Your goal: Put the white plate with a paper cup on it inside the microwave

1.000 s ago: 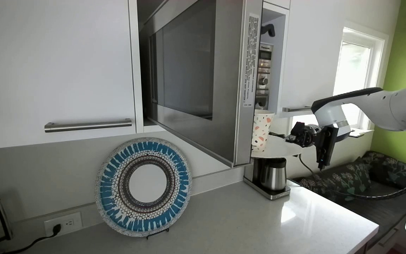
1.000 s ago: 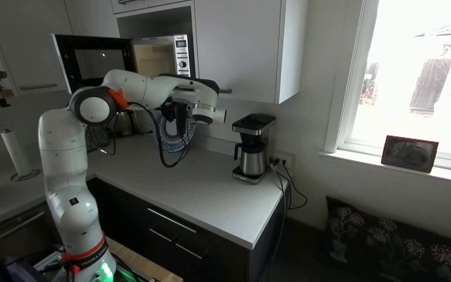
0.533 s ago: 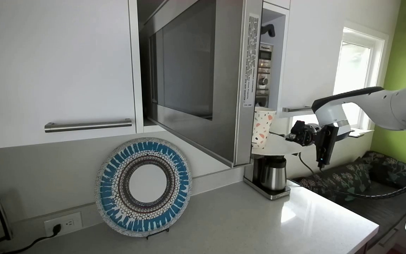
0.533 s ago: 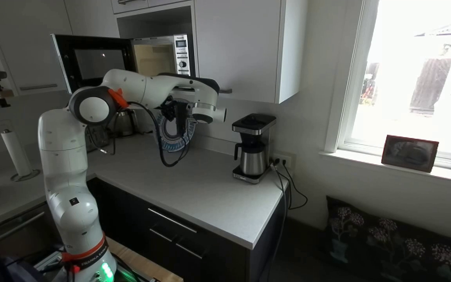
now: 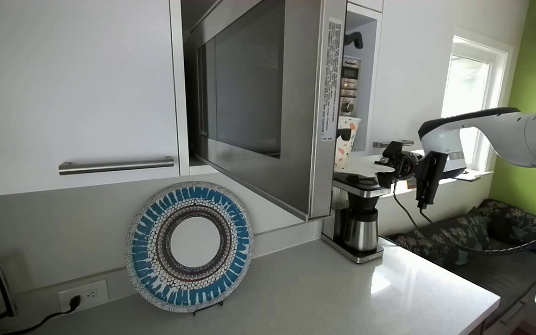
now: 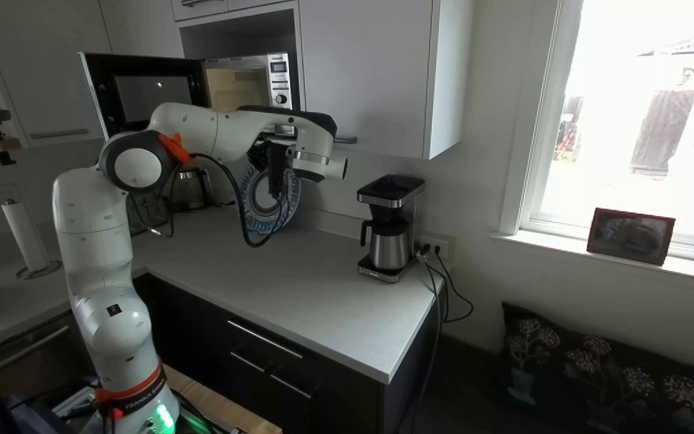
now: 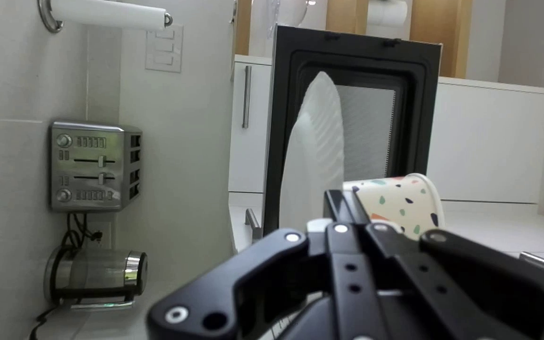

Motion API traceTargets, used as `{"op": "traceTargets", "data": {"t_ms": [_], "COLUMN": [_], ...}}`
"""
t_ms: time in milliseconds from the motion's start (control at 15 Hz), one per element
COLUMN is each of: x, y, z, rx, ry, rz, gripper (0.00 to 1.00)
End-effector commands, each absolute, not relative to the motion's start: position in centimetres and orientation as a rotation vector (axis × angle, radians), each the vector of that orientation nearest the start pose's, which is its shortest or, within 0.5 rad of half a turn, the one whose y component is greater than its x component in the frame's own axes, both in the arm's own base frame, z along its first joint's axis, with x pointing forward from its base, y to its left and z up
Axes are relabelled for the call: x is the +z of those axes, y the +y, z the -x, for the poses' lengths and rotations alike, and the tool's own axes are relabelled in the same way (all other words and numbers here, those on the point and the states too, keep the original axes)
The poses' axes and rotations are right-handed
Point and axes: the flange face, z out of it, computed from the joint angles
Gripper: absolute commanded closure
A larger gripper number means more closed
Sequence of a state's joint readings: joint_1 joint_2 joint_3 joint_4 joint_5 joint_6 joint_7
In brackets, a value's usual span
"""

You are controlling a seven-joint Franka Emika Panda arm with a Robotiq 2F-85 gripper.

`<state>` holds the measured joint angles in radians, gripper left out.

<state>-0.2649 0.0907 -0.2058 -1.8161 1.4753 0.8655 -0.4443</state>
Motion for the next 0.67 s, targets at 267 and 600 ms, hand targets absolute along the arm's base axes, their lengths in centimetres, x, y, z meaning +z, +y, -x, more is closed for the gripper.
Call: {"op": "traceTargets", "data": {"t_ms": [267, 600], "x": [61.4, 62.9], "y": [-7.9, -6.4], "z": [-51.6, -52.8], "rx": [0.07, 0.039], "ry": [-0.142, -0.071], "rz": [1.457, 1.452], "gripper": [1.0, 1.0]}}
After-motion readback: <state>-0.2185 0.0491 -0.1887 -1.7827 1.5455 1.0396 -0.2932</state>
